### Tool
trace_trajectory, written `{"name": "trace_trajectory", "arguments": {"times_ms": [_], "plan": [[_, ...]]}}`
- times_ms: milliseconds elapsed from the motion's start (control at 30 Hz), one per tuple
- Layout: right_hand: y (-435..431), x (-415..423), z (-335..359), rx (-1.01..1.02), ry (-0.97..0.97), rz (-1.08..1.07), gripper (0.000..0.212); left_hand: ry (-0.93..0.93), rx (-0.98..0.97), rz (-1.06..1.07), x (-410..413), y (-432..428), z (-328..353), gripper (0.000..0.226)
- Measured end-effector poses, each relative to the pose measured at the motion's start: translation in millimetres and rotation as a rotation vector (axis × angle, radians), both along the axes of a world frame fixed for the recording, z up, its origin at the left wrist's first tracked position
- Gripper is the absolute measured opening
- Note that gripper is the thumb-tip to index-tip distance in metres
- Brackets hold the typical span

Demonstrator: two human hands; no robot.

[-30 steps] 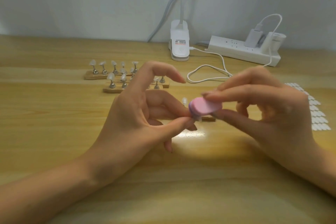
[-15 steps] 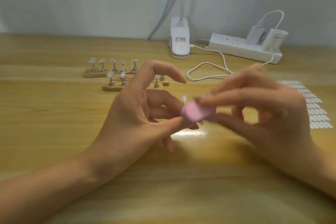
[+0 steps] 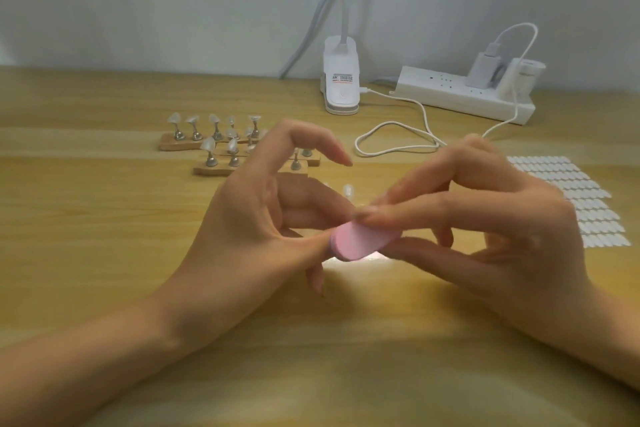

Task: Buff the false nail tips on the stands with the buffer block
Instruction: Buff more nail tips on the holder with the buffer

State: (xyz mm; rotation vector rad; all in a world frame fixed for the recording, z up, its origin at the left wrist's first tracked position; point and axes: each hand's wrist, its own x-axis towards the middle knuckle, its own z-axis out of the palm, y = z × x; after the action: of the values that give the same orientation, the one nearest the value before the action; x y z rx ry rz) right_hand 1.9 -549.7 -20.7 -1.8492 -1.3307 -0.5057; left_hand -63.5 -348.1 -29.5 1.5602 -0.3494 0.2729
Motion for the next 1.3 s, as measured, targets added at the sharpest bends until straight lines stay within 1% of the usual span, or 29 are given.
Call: {"name": "trace_trajectory", "arguments": {"times_ms": [100,200,300,400,500,600,700,833,933,1033,1133,1233,1300], "plan": [[-0.2,-1.3,-0.3,0.018,0.030,-0.021,0.019,0.005,0.001,0.005,0.1,0.5,0.6,0.046],[-1.1,-0.2,1.4,-0.015,-0.006,-0.006,0.017,0.004,-0.007,-0.005,-0.4,0.1,0.7,0.045],[-0.8,-0.4,2.7,0.009,0.025,-0.040,0.018,-0.003,-0.003,-0.006,-0.4,0.4,0.4,0.046],[0.2,-1.4,1.9,-0.042,-0.035,-0.007,0.015,-0.002,-0.006,-0.009,-0.6,1.0,0.6,0.043],[-1.1,-1.1,1.9,-0.017,-0.036,-0.075,0.019,-0.006,-0.003,-0.002,0.2,1.7,0.6,0.043],[-1.5,-1.3,1.0,-0.041,-0.084,-0.057,0.017,-0.007,-0.005,-0.007,0.3,1.0,0.5,0.044],[-1.7,-0.8,1.4,-0.017,-0.051,-0.082,0.019,0.002,-0.019,-0.002,1.3,1.1,0.0,0.047],[-1.8,2.9,3.0,-0.061,-0.055,-0.019,0.017,0.015,-0.026,-0.012,1.9,1.0,0.0,0.042],[-2.5,3.5,3.7,-0.009,0.006,-0.052,0.018,0.031,-0.037,-0.032,1.4,0.7,0.2,0.043],[-1.2,0.2,1.5,-0.049,-0.041,0.010,0.015,0.038,-0.042,-0.035,1.7,0.4,-0.5,0.041],[-2.0,3.8,1.9,-0.001,0.006,-0.066,0.019,0.035,-0.056,-0.045,2.1,0.9,-0.6,0.041],[-1.4,3.9,1.1,0.003,-0.045,-0.057,0.019,0.017,-0.044,-0.091,0.5,-0.2,-1.2,0.038],[-3.5,5.5,2.0,0.043,-0.005,-0.078,0.021,0.030,-0.047,-0.094,0.4,0.3,-1.5,0.037]]}}
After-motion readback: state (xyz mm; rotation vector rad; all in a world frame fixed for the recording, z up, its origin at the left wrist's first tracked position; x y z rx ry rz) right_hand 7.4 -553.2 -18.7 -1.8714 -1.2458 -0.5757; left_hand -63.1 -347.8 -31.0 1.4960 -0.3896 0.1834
